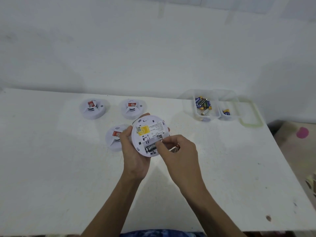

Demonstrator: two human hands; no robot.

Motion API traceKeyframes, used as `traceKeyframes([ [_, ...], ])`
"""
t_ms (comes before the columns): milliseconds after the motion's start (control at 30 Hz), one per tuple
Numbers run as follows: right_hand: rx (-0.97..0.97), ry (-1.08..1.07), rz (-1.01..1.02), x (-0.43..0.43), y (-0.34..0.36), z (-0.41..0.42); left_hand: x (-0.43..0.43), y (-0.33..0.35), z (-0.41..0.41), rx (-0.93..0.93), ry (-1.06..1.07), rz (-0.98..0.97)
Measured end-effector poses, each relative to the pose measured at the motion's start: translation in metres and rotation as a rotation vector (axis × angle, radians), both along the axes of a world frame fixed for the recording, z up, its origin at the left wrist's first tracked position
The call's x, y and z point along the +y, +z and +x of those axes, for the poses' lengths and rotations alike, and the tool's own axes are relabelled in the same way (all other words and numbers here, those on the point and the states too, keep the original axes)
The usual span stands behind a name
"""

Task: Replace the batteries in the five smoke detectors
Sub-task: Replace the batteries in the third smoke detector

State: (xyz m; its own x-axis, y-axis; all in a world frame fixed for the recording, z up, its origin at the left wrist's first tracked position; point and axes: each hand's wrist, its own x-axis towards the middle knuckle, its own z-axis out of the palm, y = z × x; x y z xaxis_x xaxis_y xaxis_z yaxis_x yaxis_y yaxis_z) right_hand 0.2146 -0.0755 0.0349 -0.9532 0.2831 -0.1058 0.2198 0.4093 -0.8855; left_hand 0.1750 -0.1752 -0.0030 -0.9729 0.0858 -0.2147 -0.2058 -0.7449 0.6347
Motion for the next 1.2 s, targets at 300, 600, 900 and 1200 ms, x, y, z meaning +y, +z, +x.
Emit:
traceKeyframes([
  [300,0.0,-0.057,-0.088,-0.006,-0.001,0.003,0.002,0.001,0.001,0.013,0.038,-0.04],
  [600,0.084,-0.05,-0.014,-0.008,0.002,0.009,0.004,0.004,0.003,0.062,0.042,-0.107],
  [900,0.153,-0.003,-0.051,-0.007,0.005,0.008,0.009,-0.003,0.007,0.037,0.026,-0.085],
  [1200,0.162,0.09,-0.054,0.034,0.006,-0.003,0.012,-0.01,0.006,-0.032,0.051,-0.033],
])
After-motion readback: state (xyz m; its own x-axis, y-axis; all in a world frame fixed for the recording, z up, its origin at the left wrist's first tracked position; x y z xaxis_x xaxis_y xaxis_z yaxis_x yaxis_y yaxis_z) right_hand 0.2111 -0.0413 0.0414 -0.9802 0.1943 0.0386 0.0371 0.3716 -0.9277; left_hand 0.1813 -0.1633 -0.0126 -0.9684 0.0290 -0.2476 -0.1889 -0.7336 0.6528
